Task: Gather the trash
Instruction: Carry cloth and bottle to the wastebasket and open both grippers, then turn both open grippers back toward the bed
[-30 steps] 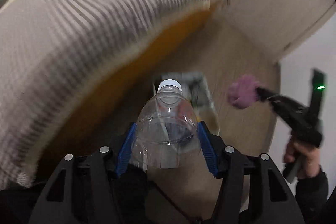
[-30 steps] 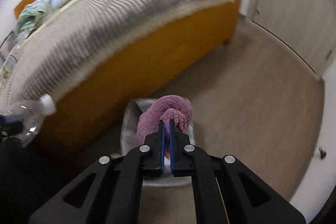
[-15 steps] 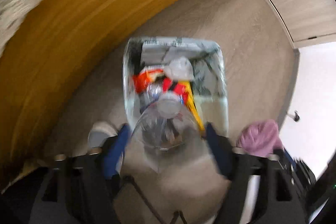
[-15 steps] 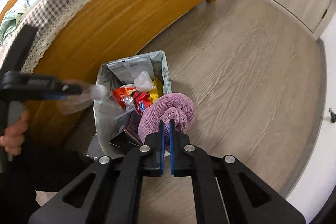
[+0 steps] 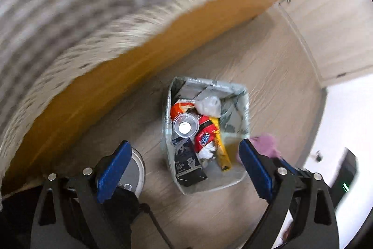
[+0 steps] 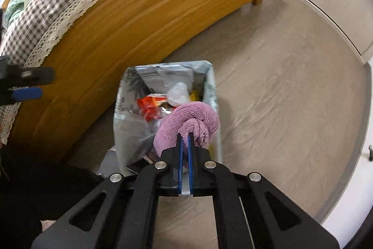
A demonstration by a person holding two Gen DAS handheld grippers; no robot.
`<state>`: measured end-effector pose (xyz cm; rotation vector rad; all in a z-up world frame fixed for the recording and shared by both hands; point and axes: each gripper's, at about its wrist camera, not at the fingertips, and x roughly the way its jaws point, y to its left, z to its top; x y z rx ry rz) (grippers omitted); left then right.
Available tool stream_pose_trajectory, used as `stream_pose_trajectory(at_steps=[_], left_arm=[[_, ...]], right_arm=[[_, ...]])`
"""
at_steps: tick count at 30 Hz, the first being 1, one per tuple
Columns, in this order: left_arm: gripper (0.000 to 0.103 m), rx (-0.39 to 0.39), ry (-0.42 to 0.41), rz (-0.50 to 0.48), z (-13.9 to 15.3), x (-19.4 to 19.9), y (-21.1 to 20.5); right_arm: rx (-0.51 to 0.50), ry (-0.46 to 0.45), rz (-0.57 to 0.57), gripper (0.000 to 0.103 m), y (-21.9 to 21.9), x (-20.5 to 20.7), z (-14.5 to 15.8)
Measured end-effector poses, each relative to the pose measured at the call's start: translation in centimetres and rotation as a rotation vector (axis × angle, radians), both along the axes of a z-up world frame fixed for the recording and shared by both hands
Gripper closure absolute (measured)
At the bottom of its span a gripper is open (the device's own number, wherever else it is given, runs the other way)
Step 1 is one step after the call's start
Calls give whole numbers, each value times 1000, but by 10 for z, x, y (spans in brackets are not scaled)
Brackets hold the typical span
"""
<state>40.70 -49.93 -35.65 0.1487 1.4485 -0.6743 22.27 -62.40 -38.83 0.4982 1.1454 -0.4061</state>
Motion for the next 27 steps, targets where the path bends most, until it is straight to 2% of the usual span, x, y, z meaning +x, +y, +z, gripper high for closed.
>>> stream_pose_trajectory(at_steps=[3, 5, 6, 7, 9, 12, 16, 22, 27], left_arm=[[13, -37, -8, 21, 5, 0, 26], [13, -34, -5, 45, 4, 4, 35], [13, -42, 8, 65, 2, 8, 36], [13, -46, 14, 71, 2, 11, 37], [13, -33, 14, 81, 0, 16, 37], [13, -23, 11, 71, -1, 18, 36], [13, -34, 42, 58, -9, 18, 31], [13, -37, 48, -55, -15, 2, 22], [13, -31, 95, -89, -23, -5, 26]], right_arm=[[-11, -19, 45, 99, 7, 33, 3], [-29, -20, 45, 98, 7, 57, -1], [-29, -10, 37, 93, 4, 69, -8], [-16, 16, 29, 66, 1, 82, -18], [-57, 65, -13, 32, -4, 93, -28], [-47, 79, -53, 33, -8, 89, -29], [-32, 92, -81, 33, -8, 64, -22], [-23, 136, -117, 33, -7, 39, -16], [-33, 195, -118, 33, -3, 23, -10]])
